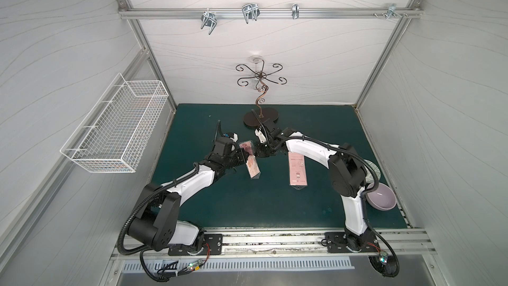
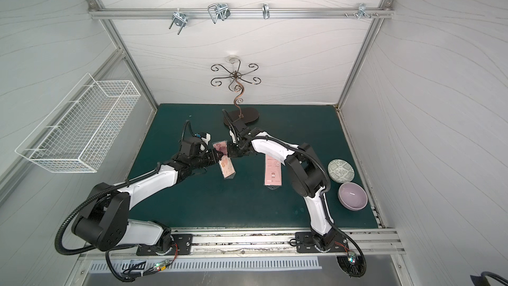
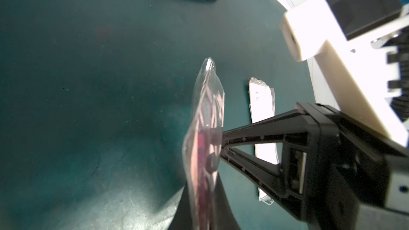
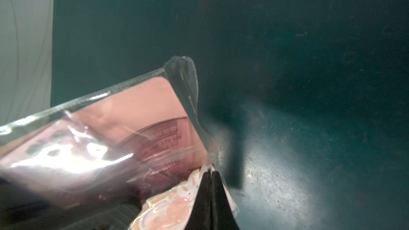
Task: Open the ruler set and take out the ruler
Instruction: Open the ruler set bag.
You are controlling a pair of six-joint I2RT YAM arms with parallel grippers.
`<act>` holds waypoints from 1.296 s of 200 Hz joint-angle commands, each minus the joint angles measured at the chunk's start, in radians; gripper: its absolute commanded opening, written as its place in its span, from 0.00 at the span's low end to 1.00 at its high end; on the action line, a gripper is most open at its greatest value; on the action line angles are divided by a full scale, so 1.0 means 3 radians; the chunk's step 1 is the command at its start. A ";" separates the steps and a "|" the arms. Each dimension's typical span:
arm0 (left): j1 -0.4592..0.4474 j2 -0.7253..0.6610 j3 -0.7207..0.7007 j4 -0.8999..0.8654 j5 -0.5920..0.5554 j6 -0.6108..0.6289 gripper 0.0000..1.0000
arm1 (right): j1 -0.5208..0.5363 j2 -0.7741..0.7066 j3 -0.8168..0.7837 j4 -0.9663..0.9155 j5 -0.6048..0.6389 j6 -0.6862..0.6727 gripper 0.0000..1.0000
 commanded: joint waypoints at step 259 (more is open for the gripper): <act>0.0015 -0.0210 0.0116 0.0210 0.0046 0.0071 0.00 | -0.0122 -0.0292 -0.0376 0.0556 -0.0462 0.0308 0.54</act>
